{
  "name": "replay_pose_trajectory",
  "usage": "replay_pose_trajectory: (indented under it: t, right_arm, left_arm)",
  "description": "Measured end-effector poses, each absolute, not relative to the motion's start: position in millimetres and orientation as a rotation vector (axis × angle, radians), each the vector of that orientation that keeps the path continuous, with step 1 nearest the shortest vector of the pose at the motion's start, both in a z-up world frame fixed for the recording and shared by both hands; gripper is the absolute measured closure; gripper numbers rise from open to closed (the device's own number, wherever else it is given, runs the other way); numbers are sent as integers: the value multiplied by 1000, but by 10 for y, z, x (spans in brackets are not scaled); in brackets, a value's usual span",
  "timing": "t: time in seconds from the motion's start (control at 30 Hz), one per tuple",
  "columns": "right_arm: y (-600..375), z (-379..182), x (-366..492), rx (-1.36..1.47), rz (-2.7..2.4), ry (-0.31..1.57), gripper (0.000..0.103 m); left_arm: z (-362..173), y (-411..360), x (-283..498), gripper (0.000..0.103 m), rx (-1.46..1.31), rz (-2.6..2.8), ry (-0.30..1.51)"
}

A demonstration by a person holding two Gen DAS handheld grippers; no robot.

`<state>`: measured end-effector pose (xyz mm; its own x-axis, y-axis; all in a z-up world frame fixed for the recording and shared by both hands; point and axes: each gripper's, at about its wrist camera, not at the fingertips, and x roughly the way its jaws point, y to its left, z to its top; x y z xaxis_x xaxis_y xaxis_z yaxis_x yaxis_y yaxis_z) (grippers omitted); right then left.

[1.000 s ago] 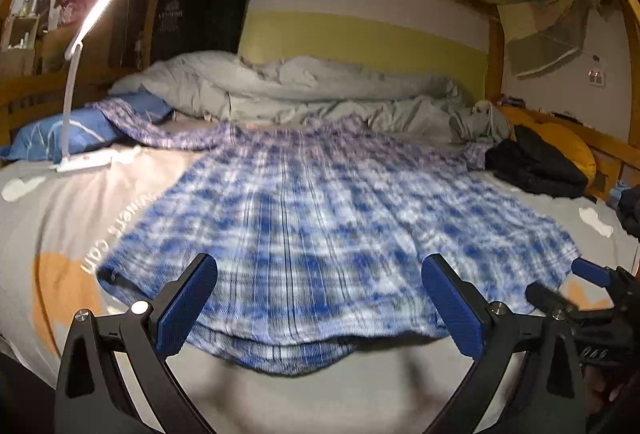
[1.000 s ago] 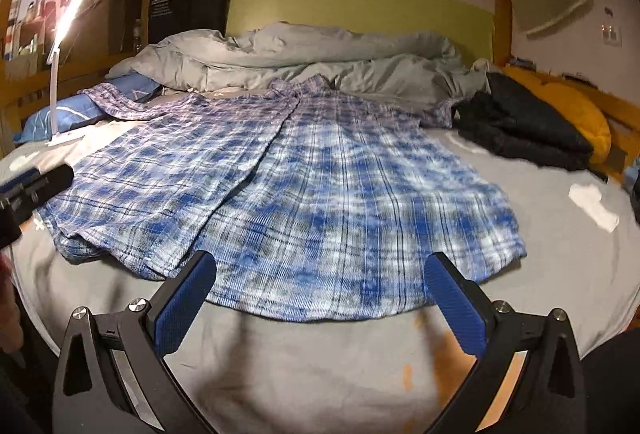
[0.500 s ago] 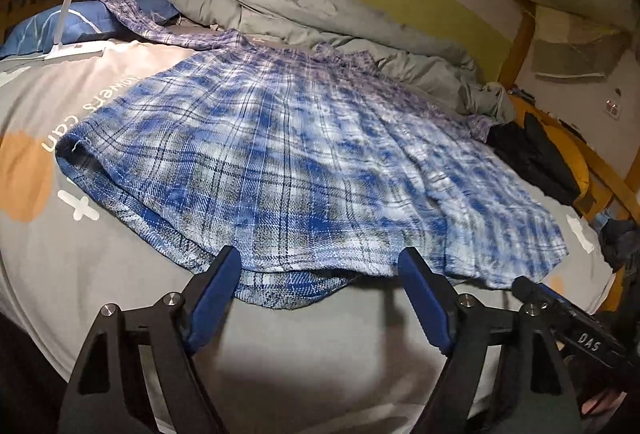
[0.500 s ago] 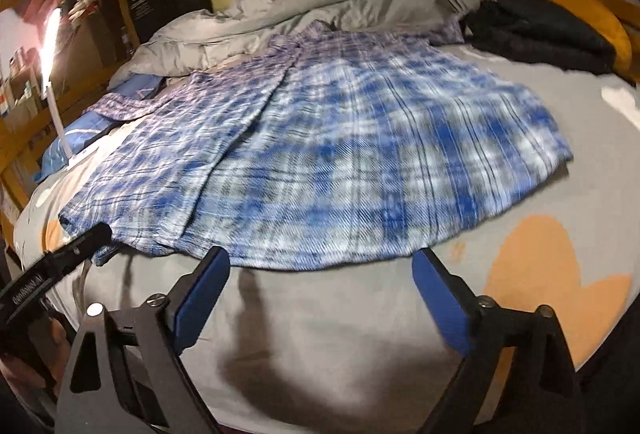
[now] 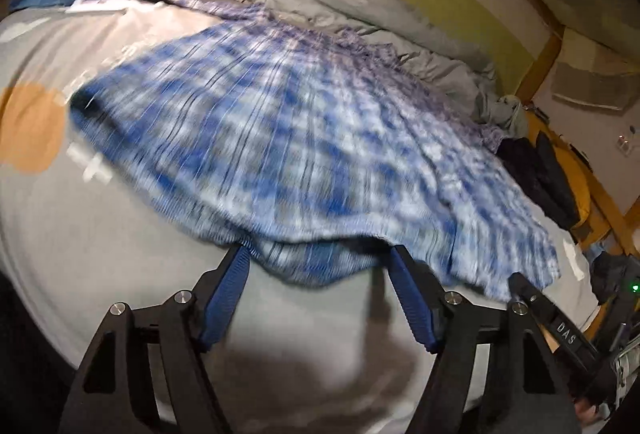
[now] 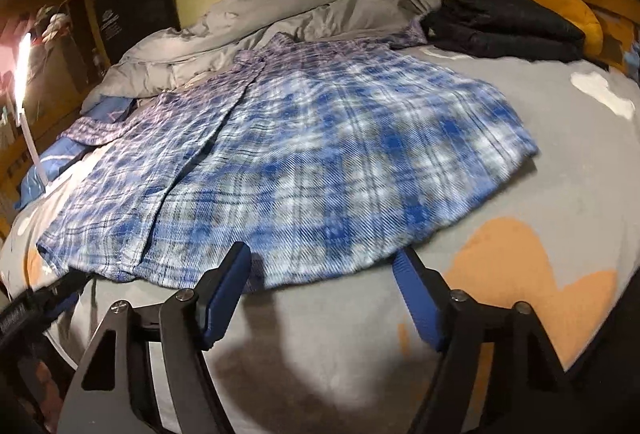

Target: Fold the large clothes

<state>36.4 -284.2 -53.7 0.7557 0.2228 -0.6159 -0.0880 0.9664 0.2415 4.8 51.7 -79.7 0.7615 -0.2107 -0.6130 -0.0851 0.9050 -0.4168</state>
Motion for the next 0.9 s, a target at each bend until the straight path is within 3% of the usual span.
replay_pose_trajectory:
  t: [0.07, 0.13, 0.2, 0.27, 0.43, 0.63, 0.9]
  right_arm:
    - [-2801, -519, 483, 186, 240, 718, 29]
    - [-2810, -501, 559, 168, 191, 715, 41]
    - [-2857, -474, 609, 159, 116, 713, 81]
    - [-2951, -415, 651, 183, 100, 712, 98]
    - [-3040, 14, 855, 144, 107, 636, 99]
    - [-2904, 390, 1755, 108, 143, 699, 100]
    - [-2513, -192, 2720, -192, 144, 831, 99]
  left_arm:
    - [-771, 513, 146, 30, -420, -72, 693]
    - [-740, 540, 194, 39, -421, -62, 675]
    - [-694, 542, 218, 94, -400, -47, 657]
    - [-567, 532, 194, 96, -366, -52, 604]
    - [-42, 367, 470, 97, -213, -62, 514]
    - [122, 299, 1572, 97, -160, -86, 674]
    - [-109, 485, 2606, 96, -224, -118, 798]
